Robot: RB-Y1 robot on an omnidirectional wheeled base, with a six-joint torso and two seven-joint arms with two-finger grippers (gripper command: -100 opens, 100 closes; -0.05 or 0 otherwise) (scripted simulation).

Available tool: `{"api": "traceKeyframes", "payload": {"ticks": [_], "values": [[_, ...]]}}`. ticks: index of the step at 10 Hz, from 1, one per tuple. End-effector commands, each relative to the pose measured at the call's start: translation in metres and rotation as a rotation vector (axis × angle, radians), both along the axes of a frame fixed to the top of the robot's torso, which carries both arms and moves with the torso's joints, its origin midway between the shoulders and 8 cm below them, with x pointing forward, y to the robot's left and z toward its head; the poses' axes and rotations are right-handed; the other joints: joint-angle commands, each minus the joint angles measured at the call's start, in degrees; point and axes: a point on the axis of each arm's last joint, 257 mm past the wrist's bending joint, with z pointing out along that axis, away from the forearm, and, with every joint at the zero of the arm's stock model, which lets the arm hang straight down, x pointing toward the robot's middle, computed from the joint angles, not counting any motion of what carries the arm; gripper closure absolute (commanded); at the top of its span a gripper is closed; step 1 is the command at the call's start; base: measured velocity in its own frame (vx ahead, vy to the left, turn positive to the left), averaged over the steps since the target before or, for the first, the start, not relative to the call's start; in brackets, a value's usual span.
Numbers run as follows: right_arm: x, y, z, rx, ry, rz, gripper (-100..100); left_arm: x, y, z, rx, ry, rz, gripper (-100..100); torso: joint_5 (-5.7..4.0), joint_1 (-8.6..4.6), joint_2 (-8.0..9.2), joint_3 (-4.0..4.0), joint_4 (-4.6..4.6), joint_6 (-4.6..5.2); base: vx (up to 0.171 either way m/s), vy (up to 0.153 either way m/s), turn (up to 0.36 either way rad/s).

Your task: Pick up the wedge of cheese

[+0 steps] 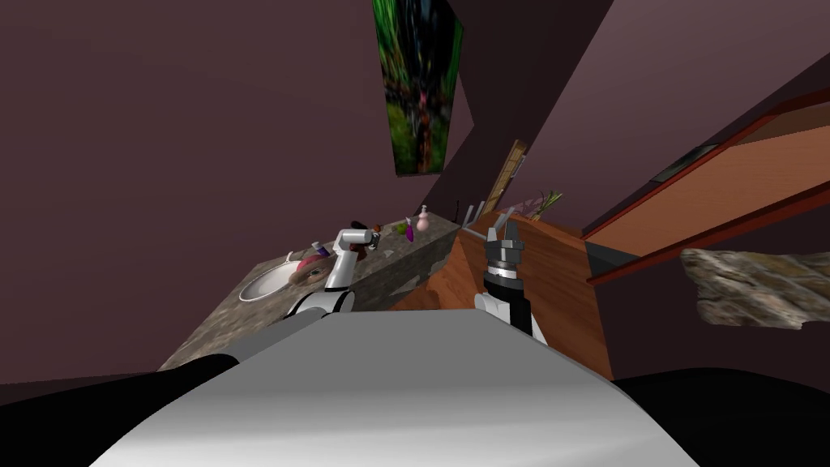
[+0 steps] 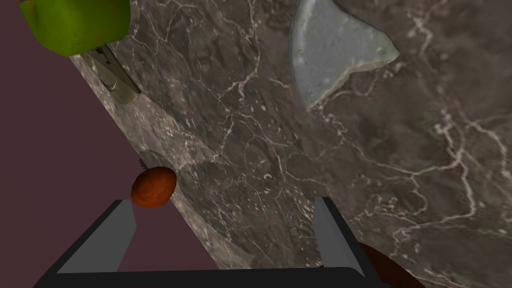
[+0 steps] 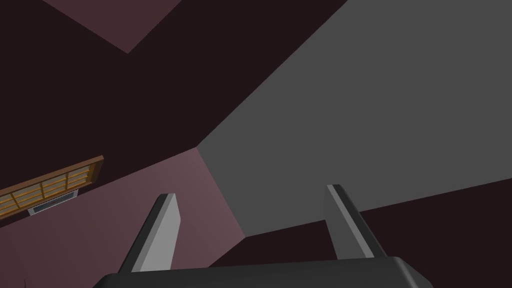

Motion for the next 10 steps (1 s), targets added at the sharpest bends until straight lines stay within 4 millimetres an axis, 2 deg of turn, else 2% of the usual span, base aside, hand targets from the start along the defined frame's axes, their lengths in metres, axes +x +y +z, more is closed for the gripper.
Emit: {"api": "traceKeyframes", "payload": {"ticks": [1, 10], "values": [[0.000, 0.000, 0.000, 0.000, 0.000, 0.000, 0, -0.006, 0.007, -0.011, 0.014, 0.068, 0.008, -100, 0.00, 0.00, 0.00, 0.00, 0.00, 0.00, 0.065, -0.027, 0.000], [0.000, 0.000, 0.000, 0.000, 0.000, 0.000, 0, -0.053, 0.024, -0.052, 0.049, 0.364, 0.032, -100, 0.01, 0.04, 0.02, 0.01, 0.01, 0.00, 0.061, -0.027, -0.004]]}}
